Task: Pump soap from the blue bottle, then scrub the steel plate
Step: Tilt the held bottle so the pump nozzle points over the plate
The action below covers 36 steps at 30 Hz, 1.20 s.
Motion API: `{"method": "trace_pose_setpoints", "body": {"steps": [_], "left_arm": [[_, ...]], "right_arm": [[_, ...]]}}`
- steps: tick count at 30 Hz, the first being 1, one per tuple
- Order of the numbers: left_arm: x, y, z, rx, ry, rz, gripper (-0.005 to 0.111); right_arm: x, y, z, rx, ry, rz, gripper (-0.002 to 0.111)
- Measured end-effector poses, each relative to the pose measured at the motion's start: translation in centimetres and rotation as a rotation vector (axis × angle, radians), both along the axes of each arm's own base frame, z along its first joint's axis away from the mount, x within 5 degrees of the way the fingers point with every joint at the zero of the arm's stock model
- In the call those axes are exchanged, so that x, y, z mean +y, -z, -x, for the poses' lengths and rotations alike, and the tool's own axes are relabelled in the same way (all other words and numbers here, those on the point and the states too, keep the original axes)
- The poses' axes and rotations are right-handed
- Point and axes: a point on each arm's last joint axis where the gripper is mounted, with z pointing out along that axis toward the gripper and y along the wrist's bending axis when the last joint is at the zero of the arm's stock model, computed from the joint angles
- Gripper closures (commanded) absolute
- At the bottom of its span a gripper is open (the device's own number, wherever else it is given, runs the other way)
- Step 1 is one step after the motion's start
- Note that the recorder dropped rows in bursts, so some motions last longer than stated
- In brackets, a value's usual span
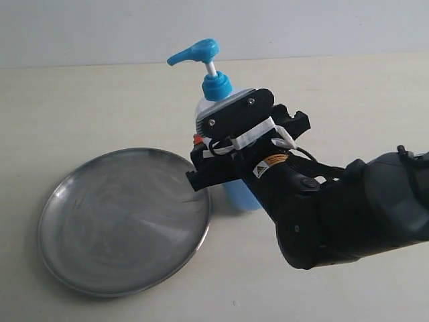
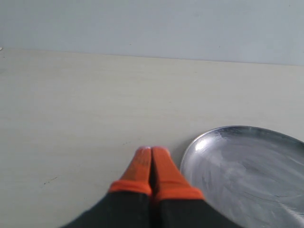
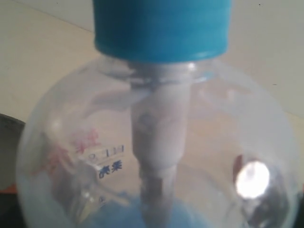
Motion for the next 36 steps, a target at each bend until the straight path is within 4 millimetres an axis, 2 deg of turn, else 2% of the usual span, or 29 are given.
{"method": "trace_pose_setpoints", "body": {"steps": [18, 36], "left_arm": [[0.0, 0.0, 0.0, 0.000, 0.000, 0.000, 0.107], [0.0, 0.0, 0.0, 0.000, 0.000, 0.000, 0.107]], "right_arm": [[0.9, -0.1, 0.3, -0.040, -0.140, 0.078, 0.108], [1.8, 0.2, -0.2, -0.067, -0.154, 0.084, 0.108]]}}
